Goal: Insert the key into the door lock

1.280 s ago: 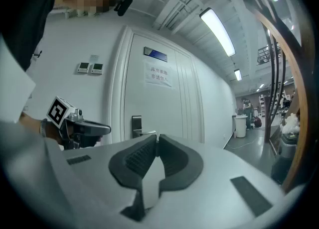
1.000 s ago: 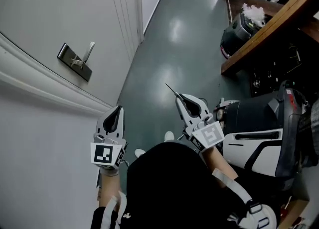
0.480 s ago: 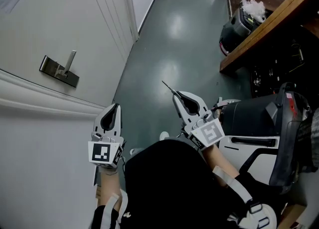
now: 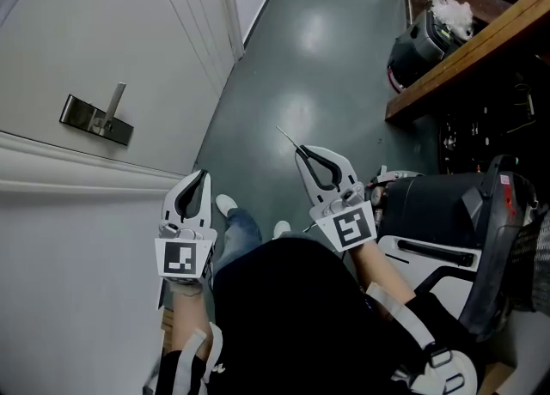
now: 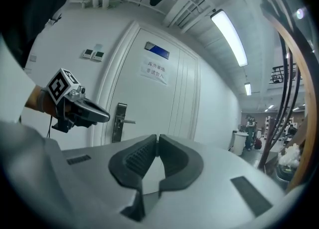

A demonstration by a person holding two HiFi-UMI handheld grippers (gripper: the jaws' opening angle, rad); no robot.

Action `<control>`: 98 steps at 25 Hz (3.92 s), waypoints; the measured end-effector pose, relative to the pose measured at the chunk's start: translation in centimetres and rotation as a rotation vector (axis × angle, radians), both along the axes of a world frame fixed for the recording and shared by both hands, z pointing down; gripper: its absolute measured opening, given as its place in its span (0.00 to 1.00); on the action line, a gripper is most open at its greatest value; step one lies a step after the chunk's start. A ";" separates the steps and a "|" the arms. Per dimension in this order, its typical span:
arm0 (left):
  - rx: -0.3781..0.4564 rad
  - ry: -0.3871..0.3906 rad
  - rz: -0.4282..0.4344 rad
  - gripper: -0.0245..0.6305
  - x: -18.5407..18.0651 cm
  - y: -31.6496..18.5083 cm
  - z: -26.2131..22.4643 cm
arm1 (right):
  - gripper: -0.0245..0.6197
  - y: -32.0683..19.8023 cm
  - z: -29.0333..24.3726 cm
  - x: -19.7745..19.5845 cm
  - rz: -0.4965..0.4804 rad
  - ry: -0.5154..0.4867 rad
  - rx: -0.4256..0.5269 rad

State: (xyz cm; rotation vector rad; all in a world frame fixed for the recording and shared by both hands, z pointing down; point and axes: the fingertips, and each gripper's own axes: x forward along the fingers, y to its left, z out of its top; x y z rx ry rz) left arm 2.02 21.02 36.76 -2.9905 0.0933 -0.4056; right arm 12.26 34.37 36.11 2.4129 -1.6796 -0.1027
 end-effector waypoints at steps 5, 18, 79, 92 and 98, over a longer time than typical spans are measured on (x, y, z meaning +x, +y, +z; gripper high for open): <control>-0.014 0.033 0.006 0.05 1.3 -3.9 -0.5 | 0.09 -3.8 -0.2 1.3 0.007 0.008 -0.004; -0.107 0.050 0.036 0.05 2.4 -18.2 1.6 | 0.09 -18.1 0.3 2.5 0.021 -0.016 -0.080; -0.190 0.016 -1.119 0.05 -16.8 -21.6 7.7 | 0.09 -46.5 15.0 -9.5 -0.846 -1.076 -0.301; -0.194 -0.002 -1.124 0.05 -17.9 -22.4 7.7 | 0.09 -48.7 16.2 -9.3 -0.695 -1.490 -0.261; -0.199 -0.006 -1.110 0.05 -17.8 -22.6 7.8 | 0.09 -49.2 16.1 -9.7 -0.704 -1.521 -0.253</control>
